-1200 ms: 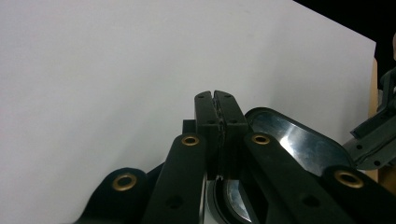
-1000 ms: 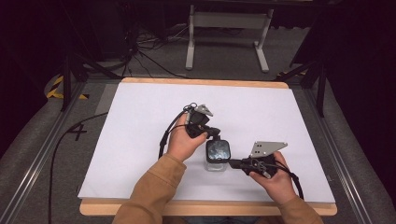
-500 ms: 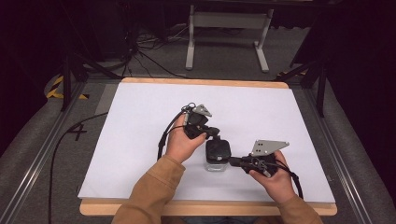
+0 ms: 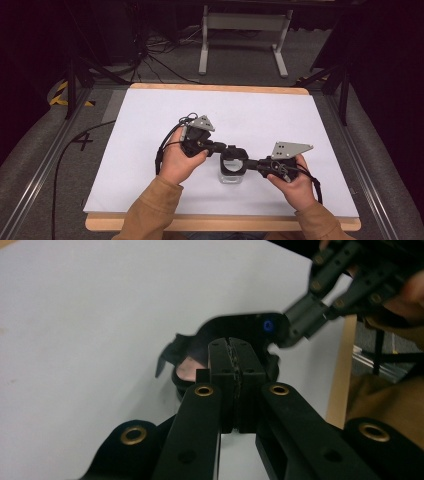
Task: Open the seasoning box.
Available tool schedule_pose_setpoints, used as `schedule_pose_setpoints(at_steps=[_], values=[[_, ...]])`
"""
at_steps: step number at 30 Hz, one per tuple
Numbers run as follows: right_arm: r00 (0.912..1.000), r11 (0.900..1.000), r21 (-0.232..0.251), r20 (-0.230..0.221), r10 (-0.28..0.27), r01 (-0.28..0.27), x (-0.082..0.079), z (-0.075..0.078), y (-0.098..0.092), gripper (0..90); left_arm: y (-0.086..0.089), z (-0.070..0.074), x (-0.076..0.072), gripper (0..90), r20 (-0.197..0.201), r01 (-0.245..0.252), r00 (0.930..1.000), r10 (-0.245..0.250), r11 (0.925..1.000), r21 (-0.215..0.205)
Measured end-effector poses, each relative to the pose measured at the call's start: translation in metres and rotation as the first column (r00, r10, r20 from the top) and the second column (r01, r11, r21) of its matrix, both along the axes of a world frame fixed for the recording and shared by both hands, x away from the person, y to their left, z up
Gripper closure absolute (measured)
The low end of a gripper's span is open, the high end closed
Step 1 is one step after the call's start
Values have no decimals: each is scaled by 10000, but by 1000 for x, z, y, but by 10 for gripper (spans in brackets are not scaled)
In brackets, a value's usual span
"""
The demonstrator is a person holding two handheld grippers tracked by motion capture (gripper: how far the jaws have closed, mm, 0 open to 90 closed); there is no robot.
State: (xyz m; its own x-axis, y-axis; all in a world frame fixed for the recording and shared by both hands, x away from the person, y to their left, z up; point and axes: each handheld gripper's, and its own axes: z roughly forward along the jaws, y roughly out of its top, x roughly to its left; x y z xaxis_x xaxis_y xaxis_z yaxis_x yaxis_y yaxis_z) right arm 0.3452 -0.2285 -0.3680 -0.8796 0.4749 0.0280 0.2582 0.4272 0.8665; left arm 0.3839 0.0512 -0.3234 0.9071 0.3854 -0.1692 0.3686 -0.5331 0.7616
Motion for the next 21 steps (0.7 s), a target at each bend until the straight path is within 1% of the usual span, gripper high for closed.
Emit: schedule_pose_setpoints(at_steps=[1, 3, 4, 6, 9, 11, 13, 15, 18, 19, 20, 21], values=[[10000, 10000, 0, 0, 0, 0, 0, 0, 0, 900, 0, 0, 0, 895, 0, 0, 10000, 0, 10000, 0], [10000, 10000, 90, 57, 13, -14, 4, 2, 2, 900, 2, 2, -9, 895, -132, 201, 9997, -197, 9993, 323], [9999, 9999, 124, 97, 29, -30, 5, 3, 3, 900, 2, 2, -9, 895, -132, 201, 9997, -197, 9993, 323], [9999, 9999, 163, 105, 42, -44, 7, 4, 4, 900, 1, 2, -14, 895, -212, 396, 9990, -384, 9973, 623], [9999, 9997, 236, 156, 58, -62, 9, 5, 6, 900, -4, -2, -18, 894, -280, 475, 9986, -455, 9959, 769], [9998, 9997, 251, 158, 72, -76, 9, 6, 6, 900, -7, -4, -18, 895, -259, 480, 9986, -462, 9960, 756], [9999, 9996, 282, 146, 52, -56, 9, 6, 7, 900, -11, -6, -18, 895, -237, 446, 9988, -427, 9950, 890], [9999, 9995, 294, 150, 56, -60, 9, 6, 7, 900, -15, -10, -16, 895, -100, 293, 9995, -286, 9961, 838], [9998, 9994, 334, 169, 59, -65, 9, 6, 7, 900, -19, -12, -13, 895, 11, -44, 10000, 43, 9982, 592], [9998, 9994, 334, 169, 59, -65, 9, 6, 7, 900, -19, -12, -13, 896, 11, -44, 10000, 43, 9982, 592], [9998, 9994, 343, 178, 51, -57, 8, 5, 7, 900, -20, -11, -12, 896, 268, -150, 9995, 137, 9988, 464], [9998, 9994, 343, 178, 51, -57, 8, 5, 7, 900, -20, -11, -12, 895, 268, -150, 9995, 137, 9988, 464]])
